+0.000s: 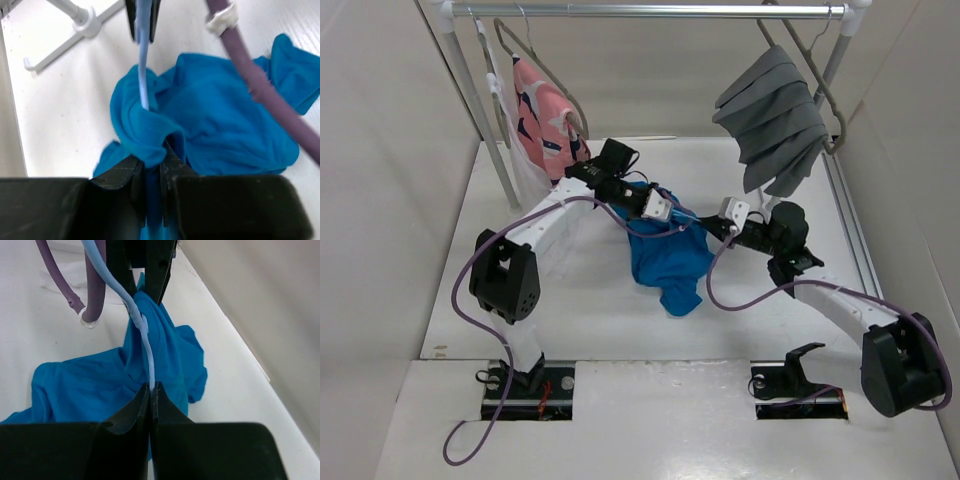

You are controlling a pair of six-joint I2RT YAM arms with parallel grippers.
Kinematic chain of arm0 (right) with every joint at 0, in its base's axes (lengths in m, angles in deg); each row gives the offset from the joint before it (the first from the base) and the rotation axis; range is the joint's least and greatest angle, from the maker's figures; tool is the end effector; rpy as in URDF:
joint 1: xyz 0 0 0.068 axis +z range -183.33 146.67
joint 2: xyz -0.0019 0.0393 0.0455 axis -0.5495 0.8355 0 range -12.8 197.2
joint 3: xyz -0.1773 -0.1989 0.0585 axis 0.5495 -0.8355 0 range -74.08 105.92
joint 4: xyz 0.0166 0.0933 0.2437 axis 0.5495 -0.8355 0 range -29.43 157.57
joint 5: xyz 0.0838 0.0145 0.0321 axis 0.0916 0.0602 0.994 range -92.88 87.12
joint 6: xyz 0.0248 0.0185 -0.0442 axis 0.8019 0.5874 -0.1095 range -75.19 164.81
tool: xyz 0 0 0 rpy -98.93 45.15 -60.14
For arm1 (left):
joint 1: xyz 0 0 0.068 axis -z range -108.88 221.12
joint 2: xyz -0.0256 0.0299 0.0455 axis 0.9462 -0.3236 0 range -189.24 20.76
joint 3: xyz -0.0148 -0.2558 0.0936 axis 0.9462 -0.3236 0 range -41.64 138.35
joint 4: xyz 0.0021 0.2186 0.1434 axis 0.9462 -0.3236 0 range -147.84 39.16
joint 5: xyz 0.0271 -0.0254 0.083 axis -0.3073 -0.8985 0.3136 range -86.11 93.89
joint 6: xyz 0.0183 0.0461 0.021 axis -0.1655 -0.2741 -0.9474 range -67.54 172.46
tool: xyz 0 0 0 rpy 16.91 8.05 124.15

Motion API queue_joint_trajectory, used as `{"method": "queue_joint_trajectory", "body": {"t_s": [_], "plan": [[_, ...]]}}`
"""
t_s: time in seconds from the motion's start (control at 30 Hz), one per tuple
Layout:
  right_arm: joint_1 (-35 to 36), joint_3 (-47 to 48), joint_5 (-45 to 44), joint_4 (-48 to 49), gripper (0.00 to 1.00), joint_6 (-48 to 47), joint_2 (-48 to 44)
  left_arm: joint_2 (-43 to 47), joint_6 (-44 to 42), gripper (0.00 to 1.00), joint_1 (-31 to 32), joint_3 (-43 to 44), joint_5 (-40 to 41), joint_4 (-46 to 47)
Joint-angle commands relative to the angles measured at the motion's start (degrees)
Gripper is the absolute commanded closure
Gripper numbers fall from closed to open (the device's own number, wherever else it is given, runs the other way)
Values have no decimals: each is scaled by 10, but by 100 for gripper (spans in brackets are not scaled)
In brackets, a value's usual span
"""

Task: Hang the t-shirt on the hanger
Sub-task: Place tshirt on hanger

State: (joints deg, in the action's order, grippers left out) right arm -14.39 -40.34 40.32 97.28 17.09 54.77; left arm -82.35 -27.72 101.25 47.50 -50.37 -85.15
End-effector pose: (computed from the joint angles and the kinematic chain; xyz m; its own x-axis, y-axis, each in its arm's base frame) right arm 0.2341 0.1062 0.2637 0.3503 -0.2384 -0.9058 -0.8127 0.4034 -0.4205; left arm 0.3274 -0.2234 0.2990 0.6392 0.2945 -0.7104 0.7658 -0.3293 0.5524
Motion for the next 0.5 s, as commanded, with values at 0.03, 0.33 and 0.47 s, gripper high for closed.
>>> {"method": "queue_joint_trajectory", "body": {"t_s": [0.03,0.33,0.47], "plan": [[15,70,-15,25,100,-7,15,12,-45,88,24,11,-58,-81],[29,88,-83,-17,91,-13,20,18,57,100,24,17,-44,-71],[15,162,-180,-143,33,-13,2,38,306,100,7,17,9,51]]}}
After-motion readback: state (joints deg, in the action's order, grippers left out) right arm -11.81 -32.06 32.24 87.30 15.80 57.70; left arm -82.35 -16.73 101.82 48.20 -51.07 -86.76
